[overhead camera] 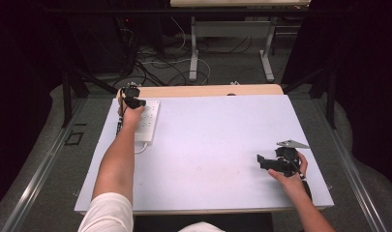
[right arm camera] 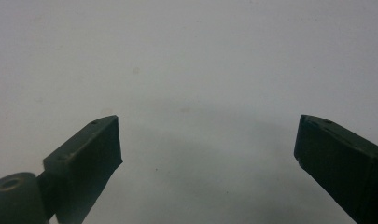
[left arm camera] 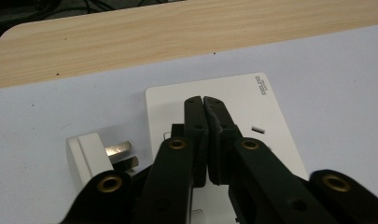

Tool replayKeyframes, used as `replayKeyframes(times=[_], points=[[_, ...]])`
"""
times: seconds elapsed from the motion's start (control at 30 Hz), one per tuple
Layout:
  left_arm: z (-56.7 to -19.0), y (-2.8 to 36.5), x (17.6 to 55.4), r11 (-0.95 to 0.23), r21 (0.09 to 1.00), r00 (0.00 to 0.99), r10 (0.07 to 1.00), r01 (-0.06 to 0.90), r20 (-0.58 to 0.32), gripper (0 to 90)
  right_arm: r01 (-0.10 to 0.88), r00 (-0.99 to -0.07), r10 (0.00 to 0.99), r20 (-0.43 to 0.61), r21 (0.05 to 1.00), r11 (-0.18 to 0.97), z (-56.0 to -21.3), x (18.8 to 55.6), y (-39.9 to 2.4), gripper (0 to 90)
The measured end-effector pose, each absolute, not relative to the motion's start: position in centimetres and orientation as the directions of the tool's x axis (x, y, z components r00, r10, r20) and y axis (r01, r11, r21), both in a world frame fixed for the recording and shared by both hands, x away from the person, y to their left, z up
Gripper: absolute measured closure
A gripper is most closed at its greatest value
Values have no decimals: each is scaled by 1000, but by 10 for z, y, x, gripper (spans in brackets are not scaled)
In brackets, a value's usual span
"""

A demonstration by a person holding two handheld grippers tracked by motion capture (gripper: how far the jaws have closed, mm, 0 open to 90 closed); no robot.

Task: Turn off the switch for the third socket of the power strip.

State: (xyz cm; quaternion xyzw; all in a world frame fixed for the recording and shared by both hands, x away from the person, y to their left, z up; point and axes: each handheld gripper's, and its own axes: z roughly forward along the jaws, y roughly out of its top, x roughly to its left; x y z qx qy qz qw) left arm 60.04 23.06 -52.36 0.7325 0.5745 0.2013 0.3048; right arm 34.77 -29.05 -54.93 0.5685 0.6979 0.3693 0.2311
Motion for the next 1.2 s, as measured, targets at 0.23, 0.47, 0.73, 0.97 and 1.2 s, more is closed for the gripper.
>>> replayKeyframes(times=[0.23,0.47,0.73,0.97,1.2], points=[[-520,232,599,-141,673,245,967,726,-62,846,622,-252,963,97,778,84,-550,348,-290,69],[-517,234,597,-112,670,227,970,734,-85,798,622,-260,961,98,778,89,-550,349,-290,69],[-511,238,593,-96,659,213,972,746,-100,719,621,-264,959,101,779,89,-550,349,-289,70],[-510,238,591,-92,647,203,974,757,-98,635,622,-275,956,107,777,92,-550,349,-289,70],[-506,234,588,-99,650,205,975,754,-89,546,621,-283,953,108,778,96,-550,349,-288,71]])
